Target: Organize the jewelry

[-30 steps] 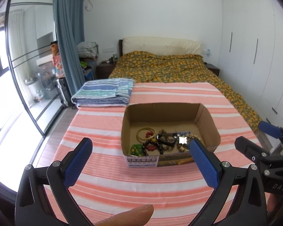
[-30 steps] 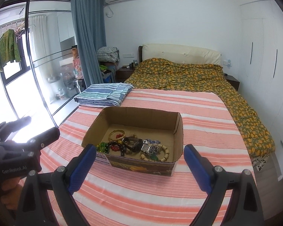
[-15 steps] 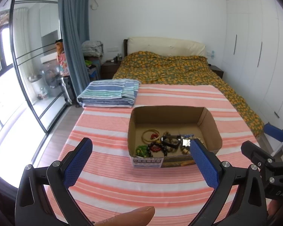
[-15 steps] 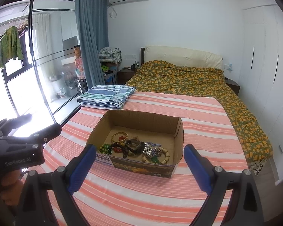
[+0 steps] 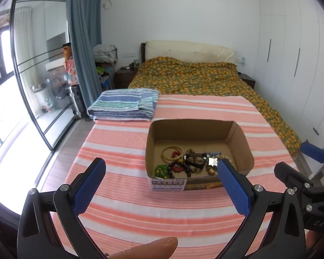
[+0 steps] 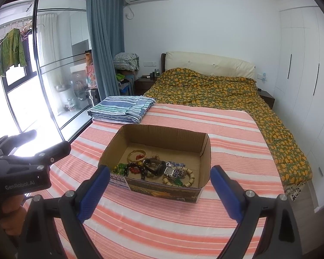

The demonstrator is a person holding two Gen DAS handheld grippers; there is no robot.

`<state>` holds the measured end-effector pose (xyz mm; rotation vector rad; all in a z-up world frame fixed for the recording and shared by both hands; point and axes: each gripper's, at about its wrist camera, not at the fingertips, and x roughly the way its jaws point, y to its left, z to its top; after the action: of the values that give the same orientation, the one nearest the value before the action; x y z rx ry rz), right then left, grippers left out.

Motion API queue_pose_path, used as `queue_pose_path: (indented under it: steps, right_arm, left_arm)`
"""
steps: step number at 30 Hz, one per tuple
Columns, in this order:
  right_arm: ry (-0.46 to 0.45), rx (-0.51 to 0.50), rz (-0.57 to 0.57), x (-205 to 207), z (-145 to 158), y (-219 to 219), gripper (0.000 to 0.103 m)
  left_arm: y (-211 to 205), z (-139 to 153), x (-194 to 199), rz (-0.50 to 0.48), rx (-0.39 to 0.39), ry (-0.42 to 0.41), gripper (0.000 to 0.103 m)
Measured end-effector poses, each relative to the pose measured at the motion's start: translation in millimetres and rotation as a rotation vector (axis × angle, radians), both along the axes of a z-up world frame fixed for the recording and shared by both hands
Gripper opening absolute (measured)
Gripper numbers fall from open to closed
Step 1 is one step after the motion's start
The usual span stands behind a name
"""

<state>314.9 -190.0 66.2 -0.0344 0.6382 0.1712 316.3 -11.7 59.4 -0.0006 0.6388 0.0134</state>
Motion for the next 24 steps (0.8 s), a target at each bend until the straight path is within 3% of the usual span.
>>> queue_pose_path:
  steps: [24]
  right_arm:
    - [-0.001, -0.012, 0.003, -3.2, 0.5, -1.7, 0.096]
  left_arm:
    - [-5.5, -2.9, -1.2, -0.012, 0.019, 0.005, 0.103]
